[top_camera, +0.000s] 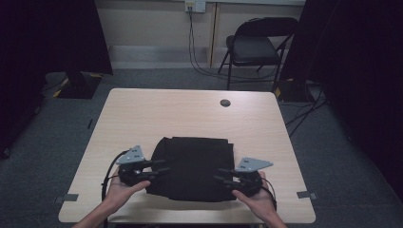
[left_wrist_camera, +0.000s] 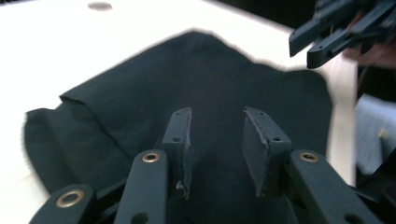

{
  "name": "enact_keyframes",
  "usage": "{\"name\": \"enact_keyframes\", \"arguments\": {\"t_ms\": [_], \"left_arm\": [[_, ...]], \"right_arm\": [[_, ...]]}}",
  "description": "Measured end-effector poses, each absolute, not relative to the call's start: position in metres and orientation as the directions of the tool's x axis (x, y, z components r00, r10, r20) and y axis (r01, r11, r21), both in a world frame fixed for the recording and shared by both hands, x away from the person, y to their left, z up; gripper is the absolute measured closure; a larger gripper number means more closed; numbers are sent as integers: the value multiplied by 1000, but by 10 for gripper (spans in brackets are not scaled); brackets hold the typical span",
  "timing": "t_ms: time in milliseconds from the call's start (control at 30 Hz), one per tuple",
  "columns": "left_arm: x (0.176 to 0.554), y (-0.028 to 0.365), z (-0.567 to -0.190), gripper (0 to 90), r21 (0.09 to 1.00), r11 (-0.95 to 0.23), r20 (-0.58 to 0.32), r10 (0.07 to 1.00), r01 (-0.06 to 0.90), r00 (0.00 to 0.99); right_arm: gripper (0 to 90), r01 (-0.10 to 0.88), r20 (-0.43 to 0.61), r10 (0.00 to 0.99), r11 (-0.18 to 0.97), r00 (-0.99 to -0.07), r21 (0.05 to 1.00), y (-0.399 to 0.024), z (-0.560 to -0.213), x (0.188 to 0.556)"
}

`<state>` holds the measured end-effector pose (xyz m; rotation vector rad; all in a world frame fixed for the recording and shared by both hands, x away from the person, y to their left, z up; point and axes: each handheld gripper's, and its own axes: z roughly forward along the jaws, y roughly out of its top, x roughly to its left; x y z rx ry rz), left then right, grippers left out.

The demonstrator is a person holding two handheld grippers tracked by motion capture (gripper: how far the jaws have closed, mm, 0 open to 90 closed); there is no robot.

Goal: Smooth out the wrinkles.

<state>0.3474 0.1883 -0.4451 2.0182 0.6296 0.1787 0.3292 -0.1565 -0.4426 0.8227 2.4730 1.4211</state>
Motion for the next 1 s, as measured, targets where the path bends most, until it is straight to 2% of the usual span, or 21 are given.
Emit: {"name": "enact_keyframes", "arguments": {"t_ms": [133, 233, 433, 500, 567, 600, 667, 800, 1000], "left_arm": [[344, 177, -467, 597, 787, -480, -130, 486, 388, 864], [343, 175, -472, 583, 780, -483, -141, 485, 399, 863], [344, 176, -478, 562, 762, -471, -186, 499, 445, 846], [342, 179, -478, 562, 748, -464, -228, 491, 474, 841], [333, 178, -473, 558, 737, -481, -223, 490, 475, 843], [330, 178, -469, 554, 743, -489, -196, 493, 456, 848], [330, 178, -462, 523, 763, -474, -183, 494, 440, 850], [337, 177, -456, 516, 782, -436, -197, 504, 445, 841], [353, 170, -446, 517, 815, -392, -191, 513, 427, 837]], "right_arm": [[671, 376, 89, 519, 480, -850, 793, -133, -462, 338], [654, 383, 57, 533, 525, -844, 760, -133, -476, 338], [653, 406, 69, 544, 531, -837, 744, -132, -485, 334], [653, 412, 94, 525, 532, -846, 740, -132, -485, 331], [647, 409, 97, 511, 544, -854, 733, -132, -483, 327], [608, 401, 90, 506, 549, -858, 733, -131, -482, 325], [515, 407, 91, 518, 537, -850, 739, -132, -476, 326], [498, 408, 109, 550, 458, -828, 790, -140, -462, 336], [463, 401, 81, 610, 409, -788, 820, -149, -452, 364]]}}
